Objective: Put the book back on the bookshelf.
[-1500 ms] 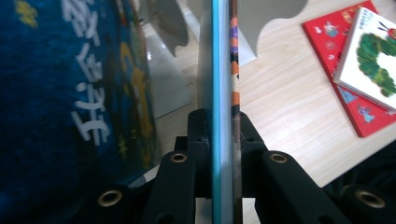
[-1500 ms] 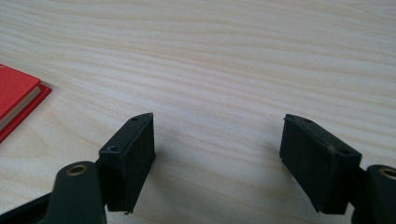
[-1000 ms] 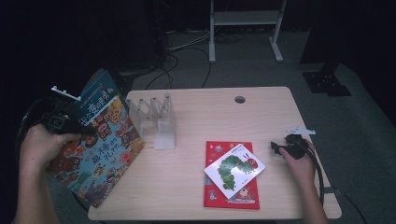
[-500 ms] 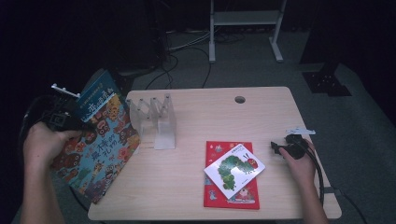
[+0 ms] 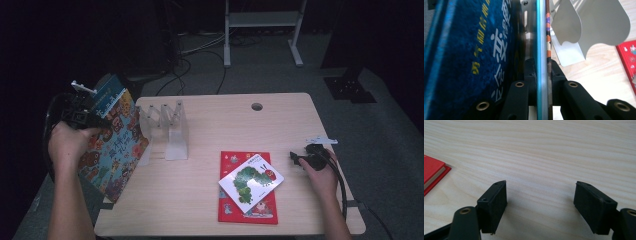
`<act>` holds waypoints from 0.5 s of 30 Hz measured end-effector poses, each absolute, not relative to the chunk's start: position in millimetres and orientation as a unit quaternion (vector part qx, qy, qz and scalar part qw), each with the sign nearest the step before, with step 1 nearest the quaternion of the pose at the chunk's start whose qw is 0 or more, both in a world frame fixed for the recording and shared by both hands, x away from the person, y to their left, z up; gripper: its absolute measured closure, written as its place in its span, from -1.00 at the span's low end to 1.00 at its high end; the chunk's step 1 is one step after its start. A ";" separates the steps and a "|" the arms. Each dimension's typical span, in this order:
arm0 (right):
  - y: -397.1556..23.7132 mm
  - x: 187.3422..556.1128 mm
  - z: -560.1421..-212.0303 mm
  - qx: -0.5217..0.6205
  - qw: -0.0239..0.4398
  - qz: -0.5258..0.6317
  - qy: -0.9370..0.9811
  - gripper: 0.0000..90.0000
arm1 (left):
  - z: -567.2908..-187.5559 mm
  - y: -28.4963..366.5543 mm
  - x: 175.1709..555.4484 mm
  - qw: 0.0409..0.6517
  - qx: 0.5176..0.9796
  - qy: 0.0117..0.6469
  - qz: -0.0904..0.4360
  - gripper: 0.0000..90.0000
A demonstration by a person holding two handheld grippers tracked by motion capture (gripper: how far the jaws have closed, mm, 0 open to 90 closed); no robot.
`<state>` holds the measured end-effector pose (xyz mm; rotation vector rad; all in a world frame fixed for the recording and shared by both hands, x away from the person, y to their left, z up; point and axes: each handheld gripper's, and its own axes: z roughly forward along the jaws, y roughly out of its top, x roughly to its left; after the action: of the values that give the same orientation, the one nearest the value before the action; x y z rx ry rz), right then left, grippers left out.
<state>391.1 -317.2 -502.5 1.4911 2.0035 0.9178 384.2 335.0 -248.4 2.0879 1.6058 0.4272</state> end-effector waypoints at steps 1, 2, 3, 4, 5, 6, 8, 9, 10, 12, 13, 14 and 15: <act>-317.2 391.1 -502.5 0.544 0.238 0.335 0.731 -0.43 | -248.6 334.5 385.0 0.232 0.761 0.586 0.157 0.78; -317.2 391.1 -502.5 0.544 0.238 0.335 0.731 -0.43 | -249.4 333.7 385.9 0.229 0.759 0.588 0.163 0.78; -317.2 391.1 -502.5 0.544 0.238 0.335 0.731 -0.43 | -250.7 333.5 386.6 0.227 0.758 0.589 0.165 0.78; -317.2 391.1 -502.5 0.544 0.238 0.335 0.731 -0.43 | -251.7 333.1 386.7 0.227 0.756 0.591 0.167 0.78; -317.2 391.1 -502.5 0.544 0.238 0.335 0.731 -0.43 | -251.8 333.6 386.1 0.230 0.755 0.591 0.168 0.78; -317.2 391.0 -502.5 0.544 0.238 0.335 0.731 -0.43 | -252.1 333.9 385.9 0.231 0.754 0.591 0.170 0.78; -317.2 391.1 -502.5 0.544 0.238 0.335 0.731 -0.43 | -252.2 333.8 385.7 0.231 0.753 0.592 0.172 0.78; -317.2 391.0 -502.5 0.544 0.238 0.335 0.731 -0.43 | -252.3 333.4 385.7 0.233 0.753 0.591 0.172 0.78; -317.2 391.0 -502.5 0.544 0.238 0.335 0.731 -0.43 | -252.1 333.4 385.6 0.230 0.755 0.589 0.174 0.77; -317.2 391.0 -502.5 0.544 0.238 0.335 0.731 -0.43 | -251.6 334.5 384.7 0.230 0.754 0.589 0.178 0.76; -317.2 391.0 -502.5 0.544 0.238 0.335 0.731 -0.43 | -251.4 335.6 384.2 0.232 0.754 0.588 0.177 0.75; -317.2 391.0 -502.5 0.544 0.238 0.335 0.731 -0.43 | -251.3 336.6 383.7 0.233 0.754 0.588 0.176 0.75; -317.2 391.0 -502.5 0.544 0.238 0.335 0.731 -0.43 | -251.1 337.3 383.4 0.233 0.755 0.588 0.174 0.75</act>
<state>391.0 -317.2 -502.5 1.4907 2.0037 0.9177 383.4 337.3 -251.1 2.0731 1.6157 0.4779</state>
